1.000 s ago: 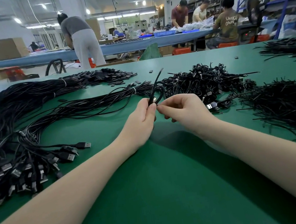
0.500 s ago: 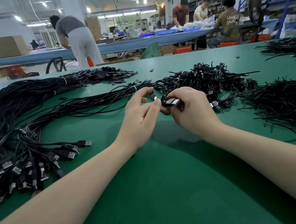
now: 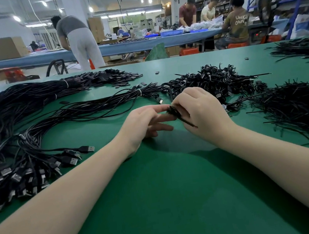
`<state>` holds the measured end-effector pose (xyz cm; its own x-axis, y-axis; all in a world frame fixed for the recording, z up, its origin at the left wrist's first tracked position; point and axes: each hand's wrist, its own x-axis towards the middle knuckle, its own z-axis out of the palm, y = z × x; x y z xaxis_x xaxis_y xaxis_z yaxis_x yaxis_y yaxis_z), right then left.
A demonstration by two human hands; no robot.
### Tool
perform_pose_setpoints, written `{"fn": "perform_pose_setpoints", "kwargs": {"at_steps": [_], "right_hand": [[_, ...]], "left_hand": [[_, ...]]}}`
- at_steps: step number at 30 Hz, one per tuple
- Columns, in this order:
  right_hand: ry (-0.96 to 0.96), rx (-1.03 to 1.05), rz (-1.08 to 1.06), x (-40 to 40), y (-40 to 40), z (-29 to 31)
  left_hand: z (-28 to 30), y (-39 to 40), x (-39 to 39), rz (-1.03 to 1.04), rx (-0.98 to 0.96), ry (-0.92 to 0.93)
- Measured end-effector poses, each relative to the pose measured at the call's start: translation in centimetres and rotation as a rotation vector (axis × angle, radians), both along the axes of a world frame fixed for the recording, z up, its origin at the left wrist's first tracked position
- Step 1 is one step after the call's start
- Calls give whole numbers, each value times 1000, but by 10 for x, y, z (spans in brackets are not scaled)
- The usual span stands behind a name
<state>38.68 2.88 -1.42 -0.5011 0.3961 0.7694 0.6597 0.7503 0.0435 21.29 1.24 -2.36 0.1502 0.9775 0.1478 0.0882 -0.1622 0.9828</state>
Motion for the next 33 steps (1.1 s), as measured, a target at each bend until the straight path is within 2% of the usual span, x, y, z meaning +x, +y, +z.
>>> {"fn": "perform_pose_setpoints", "kwargs": {"at_steps": [5,7,16,18,22,27,30,33], "right_hand": [[208,-155,60,0,0,-1],[213,-191,75,-2,0,-2],[347,-304,82,-14,2,-3],[369,-327,86,-12,5,-2],[351,-348,93,-11,7,-2],[219,-303,99,-10,4,-2],[70,-143,87,-10,0,-3],[-74,72,52,-13,-2,0]], "left_hand": [[-8,2,0,100,216,158],[-11,4,-1,169,287,234],[-12,5,3,191,431,262],[-11,4,3,199,370,200],[-6,3,2,168,130,81],[-3,3,0,151,44,-28],[-1,5,-2,165,-33,-150],[4,6,-7,82,-84,-179]]}}
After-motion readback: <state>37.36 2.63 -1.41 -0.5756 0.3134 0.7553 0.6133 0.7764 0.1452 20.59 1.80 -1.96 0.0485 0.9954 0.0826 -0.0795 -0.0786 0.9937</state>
